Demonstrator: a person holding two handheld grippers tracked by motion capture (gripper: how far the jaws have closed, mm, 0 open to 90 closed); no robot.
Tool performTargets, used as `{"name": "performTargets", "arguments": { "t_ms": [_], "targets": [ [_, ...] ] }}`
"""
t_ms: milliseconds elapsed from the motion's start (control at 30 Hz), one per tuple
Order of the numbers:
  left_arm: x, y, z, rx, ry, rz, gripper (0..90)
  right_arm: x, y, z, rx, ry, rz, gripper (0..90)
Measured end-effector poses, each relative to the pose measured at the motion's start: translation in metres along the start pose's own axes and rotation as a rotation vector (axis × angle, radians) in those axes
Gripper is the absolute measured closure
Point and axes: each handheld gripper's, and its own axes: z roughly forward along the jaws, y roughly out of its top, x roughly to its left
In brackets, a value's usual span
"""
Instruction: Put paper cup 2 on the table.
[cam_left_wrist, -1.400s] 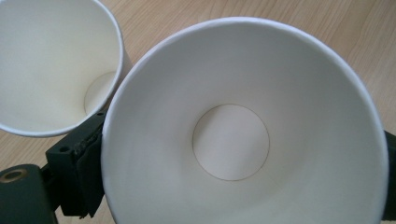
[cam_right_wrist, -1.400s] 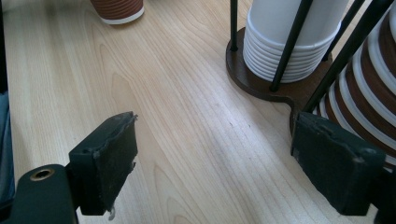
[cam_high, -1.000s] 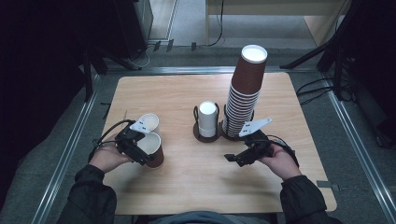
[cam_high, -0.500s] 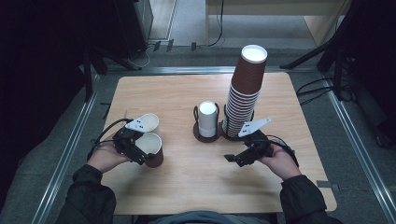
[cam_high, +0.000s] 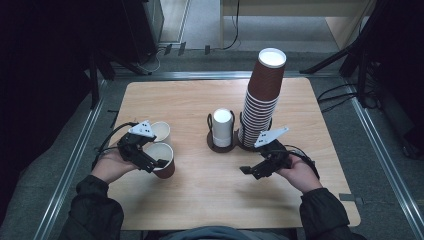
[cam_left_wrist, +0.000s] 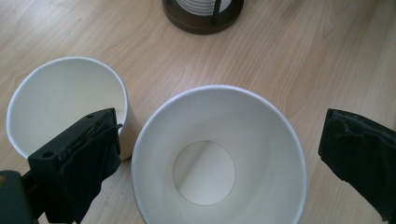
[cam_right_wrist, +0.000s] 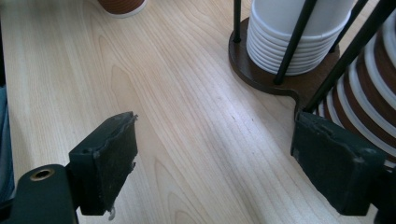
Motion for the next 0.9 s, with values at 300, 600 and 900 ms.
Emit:
{"name": "performTargets", "arguments": {
  "t_ms": [300, 600, 900],
  "targets": [
    [-0.005, 0.014, 0.001, -0.014, -0.010, -0.033, 0.0, 0.002, -0.001, 0.000, 0.003, -0.001, -0.006, 14.8],
    [-0.013, 0.026, 0.005, -0.051, 0.002, -0.040, 0.0, 0.003, -0.003, -0.001, 0.007, -0.007, -0.009, 14.9],
    [-0.025, 0.044, 0.018, -0.048, -0.007, -0.016, 0.0, 0.006, -0.004, 0.000, 0.005, -0.010, -0.004, 14.8]
  ]
}}
